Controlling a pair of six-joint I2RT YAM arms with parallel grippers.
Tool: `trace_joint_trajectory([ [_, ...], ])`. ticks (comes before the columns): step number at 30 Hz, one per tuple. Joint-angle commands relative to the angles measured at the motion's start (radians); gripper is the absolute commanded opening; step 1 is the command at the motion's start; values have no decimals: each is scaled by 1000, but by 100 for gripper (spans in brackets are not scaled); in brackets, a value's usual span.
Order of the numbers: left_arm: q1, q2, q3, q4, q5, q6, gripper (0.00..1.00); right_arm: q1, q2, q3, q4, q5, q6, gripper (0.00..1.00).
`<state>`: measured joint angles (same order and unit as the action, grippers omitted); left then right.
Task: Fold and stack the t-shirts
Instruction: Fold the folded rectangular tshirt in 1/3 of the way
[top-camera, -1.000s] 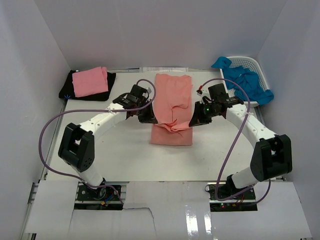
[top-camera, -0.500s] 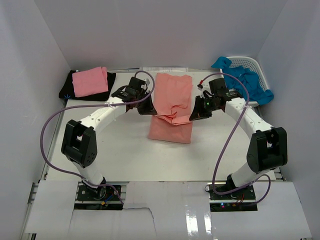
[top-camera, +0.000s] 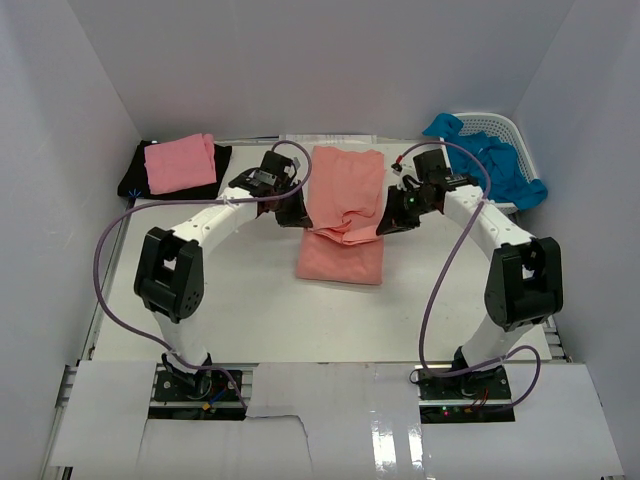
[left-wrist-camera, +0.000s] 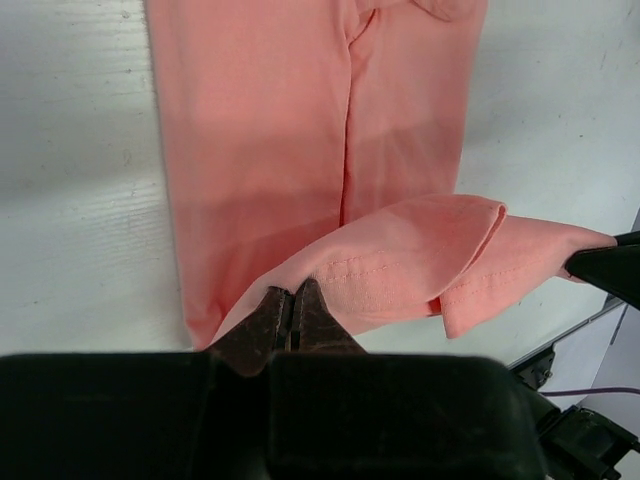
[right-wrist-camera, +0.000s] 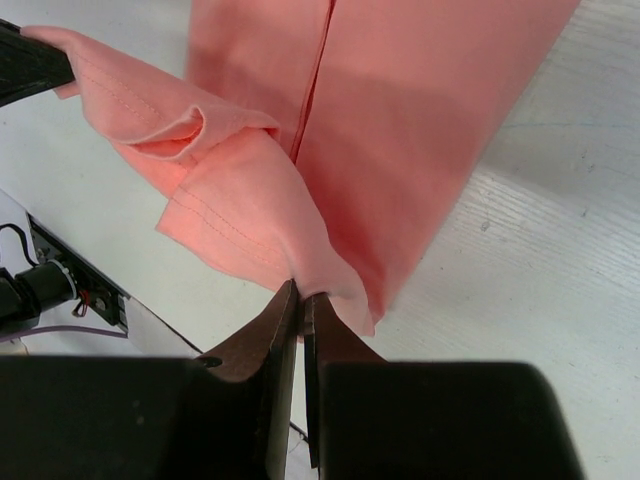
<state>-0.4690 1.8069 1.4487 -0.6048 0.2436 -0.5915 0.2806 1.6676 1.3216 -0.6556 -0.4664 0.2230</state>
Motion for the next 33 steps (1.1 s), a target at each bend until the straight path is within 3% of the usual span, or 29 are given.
trace_joint_trajectory([
  [1, 13, 14, 44, 23, -7, 15, 0, -8, 23, 56, 14, 0, -17, 8],
  [13, 18, 117, 64, 106, 37, 25, 0, -9, 121, 73, 54, 2, -8, 8],
  [33, 69, 192, 125, 102, 42, 16, 0, -38, 284, 199, 62, 0, 6, 8],
])
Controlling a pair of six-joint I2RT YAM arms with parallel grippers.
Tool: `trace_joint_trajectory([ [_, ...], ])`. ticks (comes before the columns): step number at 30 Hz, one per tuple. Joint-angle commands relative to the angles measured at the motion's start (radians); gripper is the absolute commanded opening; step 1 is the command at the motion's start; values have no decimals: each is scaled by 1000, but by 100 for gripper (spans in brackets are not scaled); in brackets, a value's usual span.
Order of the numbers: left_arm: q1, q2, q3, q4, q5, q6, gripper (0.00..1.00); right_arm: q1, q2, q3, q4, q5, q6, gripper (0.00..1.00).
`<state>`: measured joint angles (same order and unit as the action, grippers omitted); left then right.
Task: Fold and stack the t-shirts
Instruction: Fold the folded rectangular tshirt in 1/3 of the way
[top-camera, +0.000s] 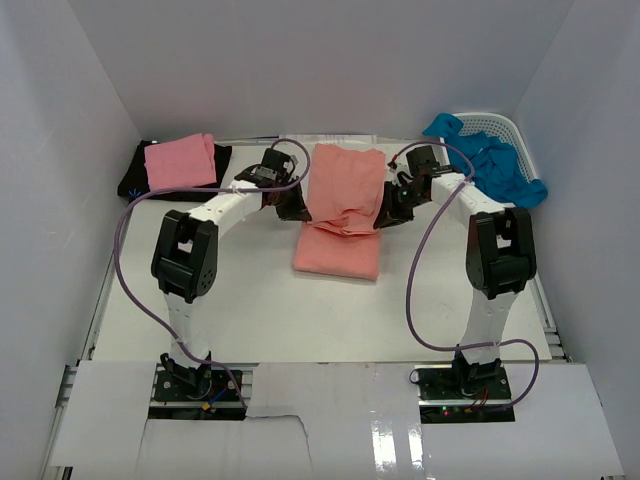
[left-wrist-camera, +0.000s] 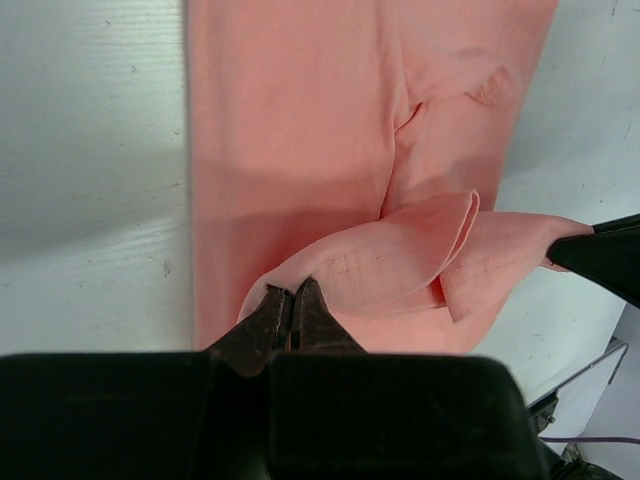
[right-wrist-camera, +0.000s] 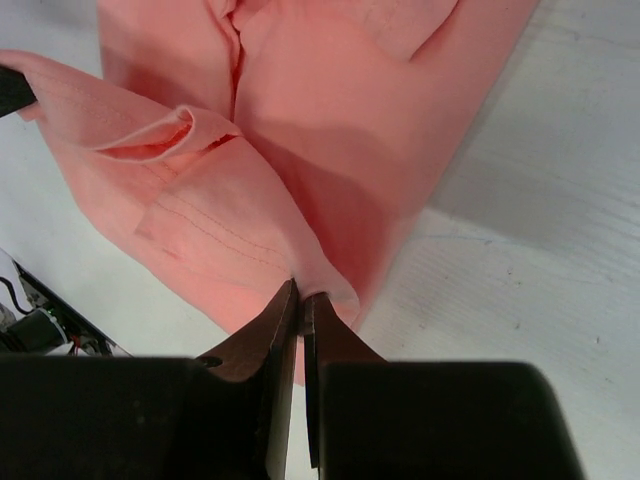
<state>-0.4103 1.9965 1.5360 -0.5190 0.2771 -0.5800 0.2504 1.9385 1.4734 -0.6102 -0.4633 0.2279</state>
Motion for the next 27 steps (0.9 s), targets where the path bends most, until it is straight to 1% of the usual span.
trace_joint_trajectory([
  [1, 13, 10, 39, 14, 8, 3, 0, -11, 26, 56, 17, -3, 1, 8],
  [3, 15, 18, 44, 16, 7, -1, 0, -16, 40, 67, 18, -5, 8, 8],
  [8, 19, 59, 82, 17, 20, -11, 5, -19, 77, 100, 33, -21, 22, 8],
  [9, 19, 71, 88, 17, 23, -11, 6, -19, 80, 103, 33, -21, 22, 10],
  [10, 19, 76, 96, 17, 27, -11, 10, -19, 82, 107, 32, -20, 24, 12],
  [13, 21, 85, 111, 22, 24, -12, 15, -20, 83, 110, 32, -8, 25, 12],
  [17, 22, 105, 137, 20, 28, -17, 15, -23, 88, 108, 41, -12, 34, 8],
  [27, 28, 120, 164, 19, 27, -18, 16, -31, 111, 136, 46, -6, 44, 8],
])
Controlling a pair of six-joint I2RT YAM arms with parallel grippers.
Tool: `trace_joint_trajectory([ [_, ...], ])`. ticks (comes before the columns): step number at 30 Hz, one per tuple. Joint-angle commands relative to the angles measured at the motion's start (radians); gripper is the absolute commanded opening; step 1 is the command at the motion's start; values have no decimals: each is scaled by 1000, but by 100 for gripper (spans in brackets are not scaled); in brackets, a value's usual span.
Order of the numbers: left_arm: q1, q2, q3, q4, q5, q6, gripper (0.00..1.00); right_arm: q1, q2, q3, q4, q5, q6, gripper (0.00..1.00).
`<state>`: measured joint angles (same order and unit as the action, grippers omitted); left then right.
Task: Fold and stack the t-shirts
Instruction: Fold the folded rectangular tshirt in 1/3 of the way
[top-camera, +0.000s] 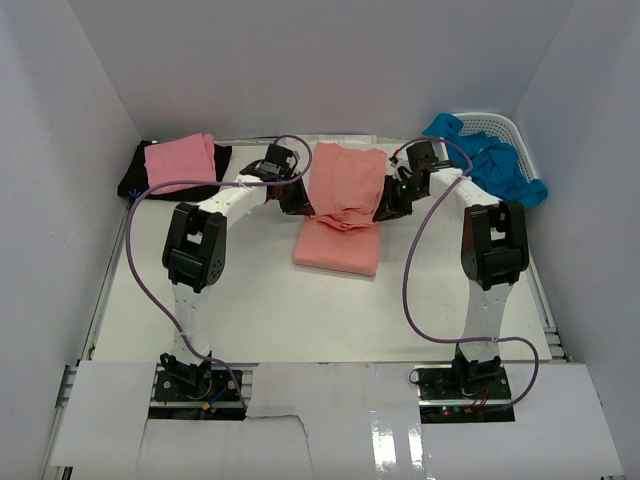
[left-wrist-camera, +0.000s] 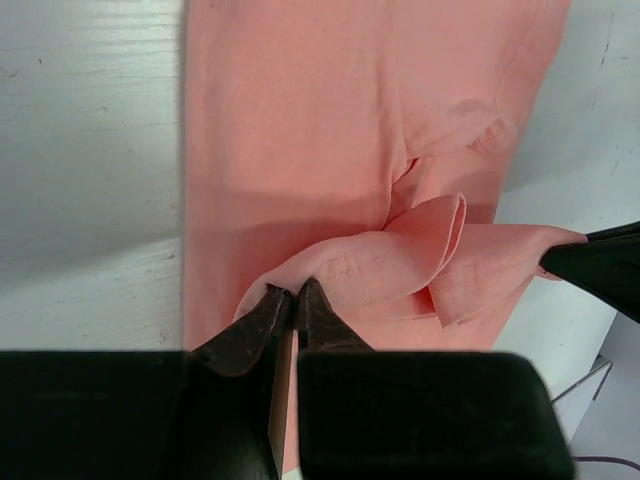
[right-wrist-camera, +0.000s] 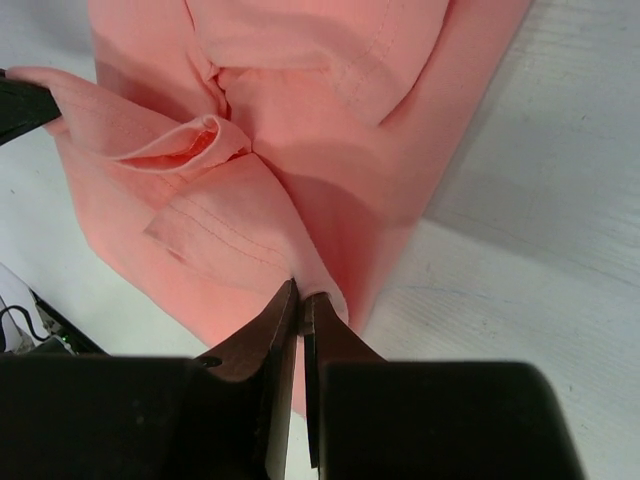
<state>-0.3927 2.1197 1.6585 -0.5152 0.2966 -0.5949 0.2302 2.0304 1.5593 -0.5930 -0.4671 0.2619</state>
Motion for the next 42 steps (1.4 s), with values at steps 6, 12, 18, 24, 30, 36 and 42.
trace_joint_trajectory([
  [6, 14, 8, 44, 15, 4, -3, 18, -14, 39, 76, 30, -2, 13, 15],
  [12, 23, 28, 56, 6, 1, -14, 53, -22, 51, 85, 59, 13, 51, 40],
  [18, 31, 37, 87, 7, -8, -40, 58, -22, 4, -25, 205, 36, 138, 42],
  [24, 40, -4, 113, 14, -53, -54, 59, -23, -177, -212, 395, 189, 220, 46],
  [30, 32, -108, 115, 35, -109, -13, 62, -23, -289, -300, 456, 206, 201, 47],
  [36, 31, -248, 20, 66, -102, 18, 62, -15, -325, -369, 486, 139, 207, 47],
  [42, 25, -354, -242, 211, 106, 10, 57, 11, -237, -395, 604, -86, 269, 44],
])
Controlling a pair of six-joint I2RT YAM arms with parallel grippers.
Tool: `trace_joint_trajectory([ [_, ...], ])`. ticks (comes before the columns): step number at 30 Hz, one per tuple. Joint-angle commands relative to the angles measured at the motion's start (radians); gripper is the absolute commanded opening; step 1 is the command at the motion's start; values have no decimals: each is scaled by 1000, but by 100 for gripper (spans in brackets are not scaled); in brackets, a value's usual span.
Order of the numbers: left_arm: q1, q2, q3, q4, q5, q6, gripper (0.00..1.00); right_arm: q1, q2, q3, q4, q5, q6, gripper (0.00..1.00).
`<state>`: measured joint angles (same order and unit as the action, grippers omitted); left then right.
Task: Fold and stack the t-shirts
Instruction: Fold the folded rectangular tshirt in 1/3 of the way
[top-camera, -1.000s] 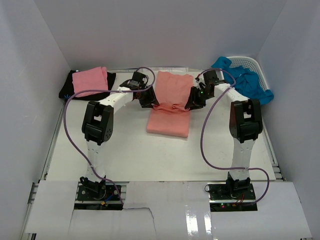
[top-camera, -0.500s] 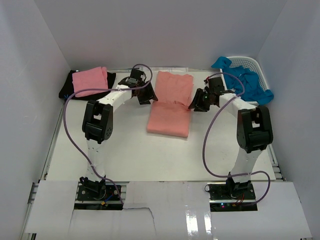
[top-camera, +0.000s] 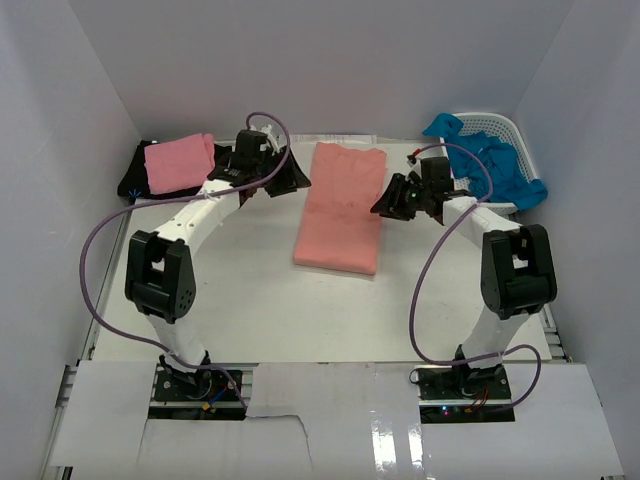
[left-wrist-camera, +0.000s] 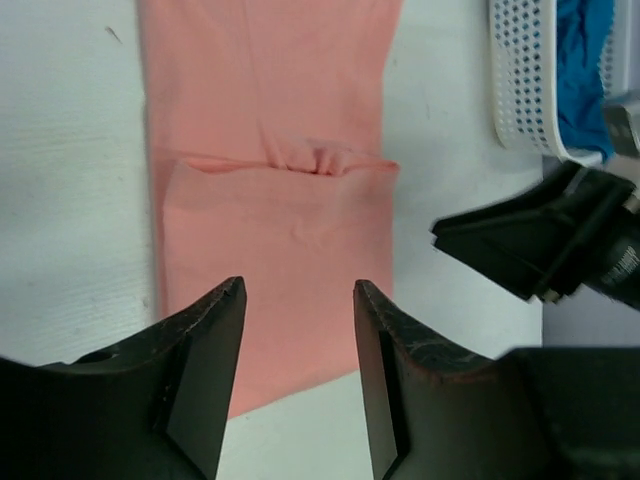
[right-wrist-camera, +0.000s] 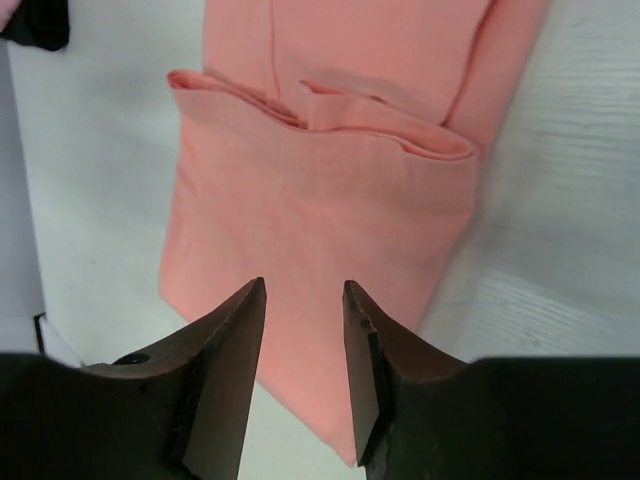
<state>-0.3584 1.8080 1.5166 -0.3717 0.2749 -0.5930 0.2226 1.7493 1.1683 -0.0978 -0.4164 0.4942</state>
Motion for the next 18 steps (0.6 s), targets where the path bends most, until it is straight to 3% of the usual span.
trace_joint_trajectory([
  [1, -14, -48, -133, 115, 160, 2, 56, 26, 59, -1, 137, -165, 47, 41],
  [2, -17, -50, -189, 137, 223, -1, 55, 29, 90, 2, 167, -226, 61, 37],
  [4, -28, -59, -242, 218, 285, -7, 54, 43, 122, 20, 225, -271, 96, 12],
  [5, -34, -61, -290, 246, 344, -13, 52, 49, 153, 40, 240, -307, 107, 8],
  [8, -62, -58, -347, 319, 421, -11, 45, 81, 203, 85, 259, -338, 127, 8],
  [11, -86, -42, -364, 358, 460, -4, 20, 112, 254, 113, 277, -357, 150, 8],
  [18, -125, -32, -389, 445, 517, -2, 15, 138, 366, 131, 414, -410, 247, 8],
])
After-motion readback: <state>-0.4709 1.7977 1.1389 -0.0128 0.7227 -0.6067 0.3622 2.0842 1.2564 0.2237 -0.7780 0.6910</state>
